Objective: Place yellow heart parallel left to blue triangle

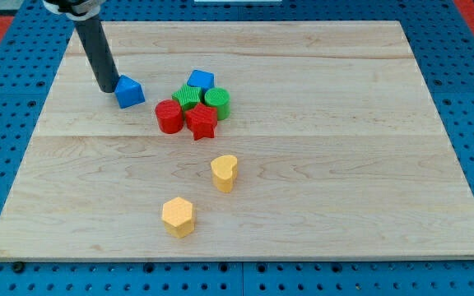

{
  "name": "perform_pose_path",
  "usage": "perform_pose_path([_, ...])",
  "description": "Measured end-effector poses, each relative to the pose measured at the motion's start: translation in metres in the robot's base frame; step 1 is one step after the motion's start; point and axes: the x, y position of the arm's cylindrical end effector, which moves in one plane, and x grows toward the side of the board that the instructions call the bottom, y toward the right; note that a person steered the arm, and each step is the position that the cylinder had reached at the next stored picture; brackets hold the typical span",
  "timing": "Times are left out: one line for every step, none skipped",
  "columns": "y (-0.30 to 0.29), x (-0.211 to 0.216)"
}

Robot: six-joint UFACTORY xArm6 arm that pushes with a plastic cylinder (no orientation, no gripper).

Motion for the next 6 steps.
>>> perform_pose_path([0.032,0.013])
perform_pose_path([0.044,0.015])
perform_pose_path([0.046,0.015])
perform_pose_path([0.033,0.010])
perform_pose_path([0.006,-0.007])
perform_pose_path([-0.013,-0.007])
